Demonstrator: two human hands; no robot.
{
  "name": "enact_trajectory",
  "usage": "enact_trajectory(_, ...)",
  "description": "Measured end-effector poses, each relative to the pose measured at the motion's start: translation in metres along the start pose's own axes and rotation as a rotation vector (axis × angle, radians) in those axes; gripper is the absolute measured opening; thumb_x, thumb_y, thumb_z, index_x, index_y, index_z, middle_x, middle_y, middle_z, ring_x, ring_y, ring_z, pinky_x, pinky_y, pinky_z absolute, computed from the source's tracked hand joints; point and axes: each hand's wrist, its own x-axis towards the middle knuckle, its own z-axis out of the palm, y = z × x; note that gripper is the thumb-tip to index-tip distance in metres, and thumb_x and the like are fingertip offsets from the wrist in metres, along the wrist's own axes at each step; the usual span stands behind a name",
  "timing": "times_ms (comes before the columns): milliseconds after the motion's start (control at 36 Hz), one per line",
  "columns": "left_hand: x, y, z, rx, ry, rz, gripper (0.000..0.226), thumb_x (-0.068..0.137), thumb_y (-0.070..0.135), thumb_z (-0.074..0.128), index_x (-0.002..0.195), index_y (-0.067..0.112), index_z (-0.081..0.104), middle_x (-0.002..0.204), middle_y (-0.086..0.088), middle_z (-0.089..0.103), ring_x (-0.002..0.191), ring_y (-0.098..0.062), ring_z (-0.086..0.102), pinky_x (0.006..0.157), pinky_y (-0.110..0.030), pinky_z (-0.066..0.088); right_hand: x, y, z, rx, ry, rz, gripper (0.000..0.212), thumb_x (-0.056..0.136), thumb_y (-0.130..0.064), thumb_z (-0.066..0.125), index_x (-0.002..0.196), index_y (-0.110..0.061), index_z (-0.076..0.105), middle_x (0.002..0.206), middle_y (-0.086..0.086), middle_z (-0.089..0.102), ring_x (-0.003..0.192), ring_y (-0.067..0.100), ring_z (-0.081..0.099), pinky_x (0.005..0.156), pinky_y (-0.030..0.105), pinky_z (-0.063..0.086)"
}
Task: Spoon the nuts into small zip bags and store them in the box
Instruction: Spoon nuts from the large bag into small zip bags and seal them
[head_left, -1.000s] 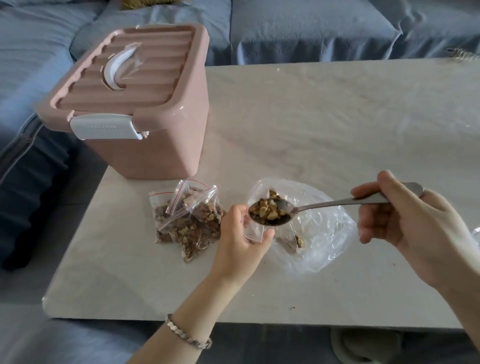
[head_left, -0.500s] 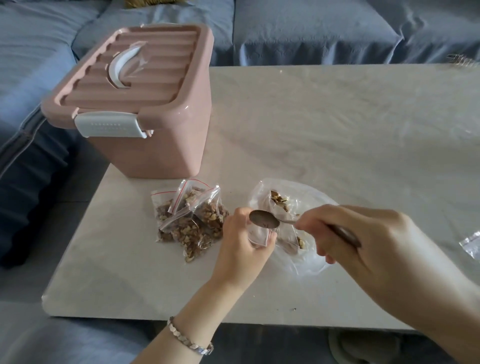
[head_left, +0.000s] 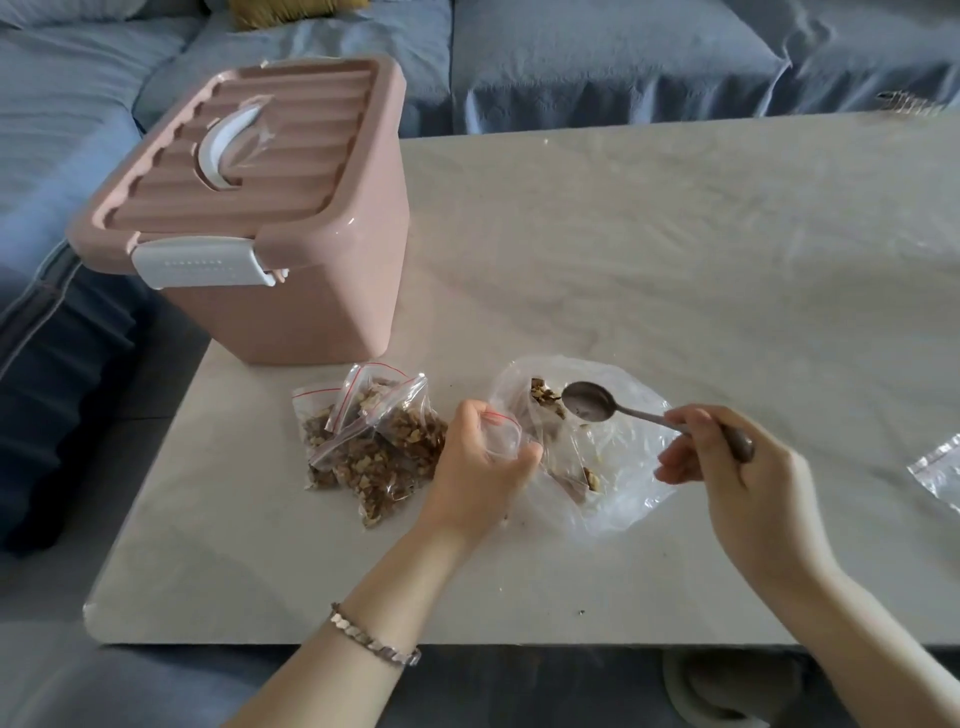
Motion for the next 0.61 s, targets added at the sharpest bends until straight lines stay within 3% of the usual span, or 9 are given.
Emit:
enact_trajectory(139, 0.006, 0.004, 0.0, -0.011, -0.044, -0.014, 0.046, 0.056, 0.048, 0.065, 0.091, 0.028, 0.041, 0.09, 0.013, 0.047, 0.077, -0.005, 0.05, 0.064, -0.015, 0.04, 0.003, 0.011, 0.017, 0.029, -0.03, 0.027, 0.029, 0.095, -0.012, 0.044, 0.086, -0.032, 0.062, 0.075, -0.009, 0.067, 0.066, 0.011, 0.067, 0.067, 0.015, 0.052)
enact_trajectory(194, 0.009, 0.004, 0.0, -0.011, -0.049, -0.008, 0.039, 0.073, 0.03, 0.073, 0.094, 0.022, 0.042, 0.088, 0.013, 0.046, 0.077, -0.005, 0.049, 0.064, -0.01, 0.039, 0.003, 0.014, 0.021, 0.053, -0.063, 0.056, 0.029, 0.096, -0.011, 0.044, 0.088, -0.031, 0.063, 0.076, -0.007, 0.068, 0.067, 0.013, 0.067, 0.068, 0.018, 0.054)
enact_trajectory(250, 0.012, 0.004, 0.001, -0.009, -0.054, -0.001, 0.032, 0.079, 0.017, 0.071, 0.094, 0.02, 0.043, 0.087, 0.011, 0.047, 0.07, 0.005, 0.05, 0.062, -0.005, 0.038, 0.0, 0.015, 0.025, 0.082, -0.091, 0.098, 0.028, 0.096, -0.01, 0.043, 0.088, -0.029, 0.064, 0.073, -0.003, 0.069, 0.065, 0.014, 0.067, 0.067, 0.019, 0.054)
enact_trajectory(306, 0.014, 0.005, 0.001, -0.013, -0.057, 0.0, 0.03, 0.079, 0.014, 0.07, 0.093, 0.018, 0.045, 0.086, 0.011, 0.048, 0.061, 0.016, 0.049, 0.06, -0.002, 0.037, -0.004, 0.016, 0.027, 0.118, -0.116, 0.133, 0.029, 0.096, -0.009, 0.043, 0.087, -0.027, 0.064, 0.071, 0.0, 0.069, 0.063, 0.014, 0.067, 0.066, 0.019, 0.055)
enact_trajectory(444, 0.017, 0.01, 0.006, -0.172, -0.082, -0.04, 0.031, 0.078, 0.005, 0.071, 0.084, 0.019, 0.044, 0.08, 0.006, 0.046, 0.057, 0.011, 0.048, 0.057, -0.001, 0.036, -0.006, 0.012, 0.028, 0.289, -0.105, 0.308, 0.025, 0.097, -0.009, 0.042, 0.087, -0.016, 0.064, 0.061, 0.008, 0.065, 0.056, 0.02, 0.066, 0.059, 0.022, 0.056)
enact_trajectory(528, 0.015, 0.012, 0.009, -0.201, -0.089, -0.045, 0.034, 0.068, 0.02, 0.075, 0.082, 0.023, 0.044, 0.083, 0.005, 0.048, 0.06, 0.016, 0.049, 0.061, -0.001, 0.037, -0.002, 0.01, 0.026, 0.455, -0.064, 0.465, 0.024, 0.097, -0.011, 0.042, 0.088, -0.007, 0.063, 0.06, 0.011, 0.062, 0.052, 0.022, 0.064, 0.058, 0.027, 0.058)
enact_trajectory(611, 0.014, 0.009, 0.011, -0.21, -0.076, -0.071, 0.043, 0.051, 0.04, 0.07, 0.083, 0.026, 0.046, 0.094, 0.002, 0.053, 0.084, 0.001, 0.053, 0.079, -0.015, 0.041, 0.0, 0.01, 0.022, 0.597, -0.017, 0.589, 0.024, 0.097, -0.016, 0.044, 0.09, -0.003, 0.063, 0.06, 0.011, 0.062, 0.053, 0.022, 0.064, 0.059, 0.029, 0.059)
